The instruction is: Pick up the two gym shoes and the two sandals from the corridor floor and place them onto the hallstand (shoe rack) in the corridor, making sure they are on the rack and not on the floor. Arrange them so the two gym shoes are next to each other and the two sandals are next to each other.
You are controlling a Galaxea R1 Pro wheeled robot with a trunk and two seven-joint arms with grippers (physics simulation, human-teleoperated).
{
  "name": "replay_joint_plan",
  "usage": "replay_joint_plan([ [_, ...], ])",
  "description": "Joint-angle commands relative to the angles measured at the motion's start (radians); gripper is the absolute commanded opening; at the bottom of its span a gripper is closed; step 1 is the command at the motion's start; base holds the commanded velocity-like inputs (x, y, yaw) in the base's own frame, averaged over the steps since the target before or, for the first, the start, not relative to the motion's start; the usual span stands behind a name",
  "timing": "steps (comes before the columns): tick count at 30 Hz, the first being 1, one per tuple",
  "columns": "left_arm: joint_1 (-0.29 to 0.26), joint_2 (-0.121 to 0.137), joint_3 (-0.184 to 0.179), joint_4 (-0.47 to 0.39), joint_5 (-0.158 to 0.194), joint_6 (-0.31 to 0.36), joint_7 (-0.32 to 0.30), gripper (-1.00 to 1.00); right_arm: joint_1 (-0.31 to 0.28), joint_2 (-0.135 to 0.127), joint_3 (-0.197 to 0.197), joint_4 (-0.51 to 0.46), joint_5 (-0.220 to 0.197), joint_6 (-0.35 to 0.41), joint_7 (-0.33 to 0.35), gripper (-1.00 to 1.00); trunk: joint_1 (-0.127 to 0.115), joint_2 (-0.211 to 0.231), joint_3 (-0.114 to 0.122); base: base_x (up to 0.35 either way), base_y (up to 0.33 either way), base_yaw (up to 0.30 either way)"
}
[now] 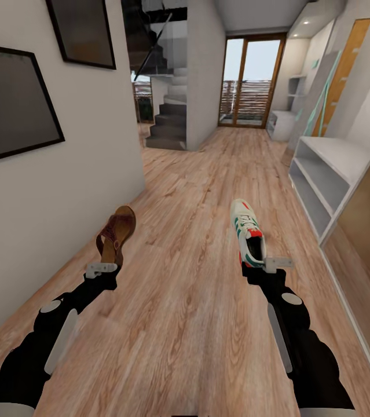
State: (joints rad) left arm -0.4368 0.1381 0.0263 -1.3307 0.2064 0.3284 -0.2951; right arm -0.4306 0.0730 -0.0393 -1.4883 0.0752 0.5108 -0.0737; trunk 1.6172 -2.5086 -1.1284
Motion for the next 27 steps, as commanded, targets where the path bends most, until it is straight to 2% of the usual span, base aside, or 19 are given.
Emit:
replay_joint_plan([
  [1,0.000,0.000,0.001,-0.001,0.008,0.009,-0.001,-1.00,0.000,0.001,-0.001,-0.001,0.007,0.006,0.001,-1.00,-0.001,0.000,0.005,0.000,0.000,0.000],
  [20,0.000,0.000,0.001,-0.001,0.008,0.009,-0.002,-1.00,0.000,0.001,-0.001,-0.001,0.007,0.006,0.001,-1.00,-0.009,0.004,0.110,0.000,0.000,0.000],
  [27,0.000,0.000,0.001,-0.001,0.008,0.009,-0.002,-1.00,0.000,0.001,-0.001,-0.001,0.006,0.006,0.001,-1.00,-0.009,0.004,0.121,0.000,0.000,0.000],
])
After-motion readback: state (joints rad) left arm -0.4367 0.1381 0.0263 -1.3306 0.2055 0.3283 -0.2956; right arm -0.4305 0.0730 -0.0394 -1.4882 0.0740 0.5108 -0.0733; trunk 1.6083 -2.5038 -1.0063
